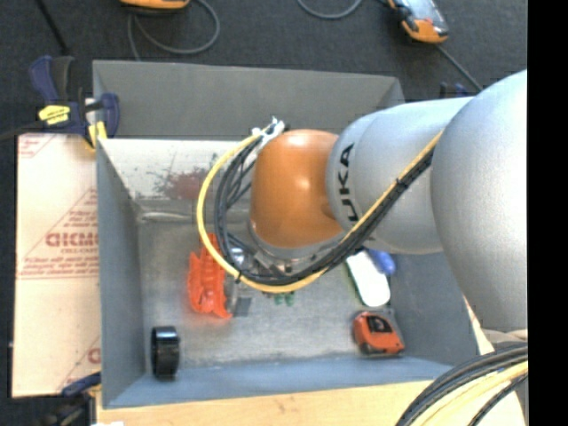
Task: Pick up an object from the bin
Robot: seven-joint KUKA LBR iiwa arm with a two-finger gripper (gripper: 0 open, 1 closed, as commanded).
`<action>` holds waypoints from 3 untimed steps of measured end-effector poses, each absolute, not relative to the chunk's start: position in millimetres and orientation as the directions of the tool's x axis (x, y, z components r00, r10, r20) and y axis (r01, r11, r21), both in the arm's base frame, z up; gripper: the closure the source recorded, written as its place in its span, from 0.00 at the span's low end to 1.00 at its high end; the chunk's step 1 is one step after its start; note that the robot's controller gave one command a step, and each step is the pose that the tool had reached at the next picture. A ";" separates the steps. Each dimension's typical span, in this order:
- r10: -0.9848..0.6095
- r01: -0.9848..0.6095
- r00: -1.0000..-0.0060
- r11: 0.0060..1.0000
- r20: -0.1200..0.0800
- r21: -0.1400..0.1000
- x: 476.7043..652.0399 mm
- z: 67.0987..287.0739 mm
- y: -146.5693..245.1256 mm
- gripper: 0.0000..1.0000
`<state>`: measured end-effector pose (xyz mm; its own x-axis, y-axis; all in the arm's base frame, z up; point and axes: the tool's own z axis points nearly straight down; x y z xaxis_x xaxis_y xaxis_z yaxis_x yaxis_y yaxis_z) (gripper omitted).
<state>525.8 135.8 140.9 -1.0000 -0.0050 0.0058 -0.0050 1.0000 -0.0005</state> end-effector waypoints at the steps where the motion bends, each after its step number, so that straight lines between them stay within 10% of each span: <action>1: 0.010 0.010 -1.000 1.000 -0.002 0.002 519.6 159.7 148.7 0.00; 3: -0.057 -0.057 -0.998 0.998 -0.006 0.000 531.7 123.4 157.8 0.00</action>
Offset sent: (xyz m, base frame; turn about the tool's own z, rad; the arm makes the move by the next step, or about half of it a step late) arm 0.0000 0.0000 0.0000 0.0000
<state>531.7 157.8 123.4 -0.9984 -0.0570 -0.0060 -0.0570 0.9984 0.0005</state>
